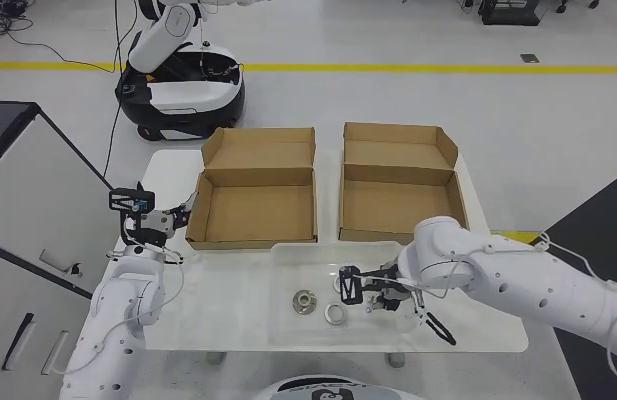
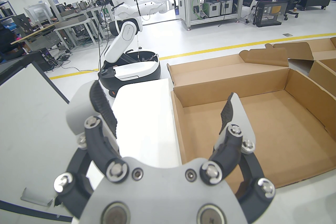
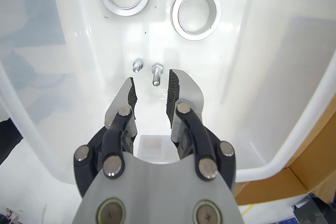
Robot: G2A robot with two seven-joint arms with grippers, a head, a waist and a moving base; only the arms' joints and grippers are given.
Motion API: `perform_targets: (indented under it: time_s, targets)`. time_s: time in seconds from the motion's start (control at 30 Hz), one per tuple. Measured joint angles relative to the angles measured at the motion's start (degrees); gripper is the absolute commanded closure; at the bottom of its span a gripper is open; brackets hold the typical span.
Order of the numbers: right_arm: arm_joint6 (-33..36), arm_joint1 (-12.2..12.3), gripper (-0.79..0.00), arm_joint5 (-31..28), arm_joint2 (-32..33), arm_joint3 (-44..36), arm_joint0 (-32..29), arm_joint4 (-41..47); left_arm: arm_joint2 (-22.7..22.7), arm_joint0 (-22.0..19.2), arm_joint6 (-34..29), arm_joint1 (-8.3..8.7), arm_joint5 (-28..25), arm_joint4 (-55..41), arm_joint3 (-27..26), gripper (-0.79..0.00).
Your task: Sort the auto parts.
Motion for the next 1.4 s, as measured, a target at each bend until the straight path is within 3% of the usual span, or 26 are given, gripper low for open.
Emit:
perform_targets:
  time_s: [0.7, 1.07, 1.23, 1.4]
  targets:
    - [-0.81, -0.45, -0.256, 0.77, 2.49, 0.99, -3.50, -2.66, 0.00, 0.00, 0.00, 0.00, 0.00, 0.00, 0.00, -0.785]
    - [-0.76, -1.08, -0.185, 0.49, 3.66, 1.42, -4.67, -3.13, 0.00, 0.00, 0.00, 0.00, 0.00, 0.00, 0.00, -0.785]
    - [-0.50, -1.37, -0.006, -0.06, 4.14, 1.68, -5.11, -3.14, 0.00, 0.00, 0.00, 0.00, 0.00, 0.00, 0.00, -0.785]
    - [-0.06, -1.60, 0.000, -0.14, 4.68, 1.84, -5.54, -3.27, 0.00, 0.00, 0.00, 0.00, 0.00, 0.00, 0.00, -0.785]
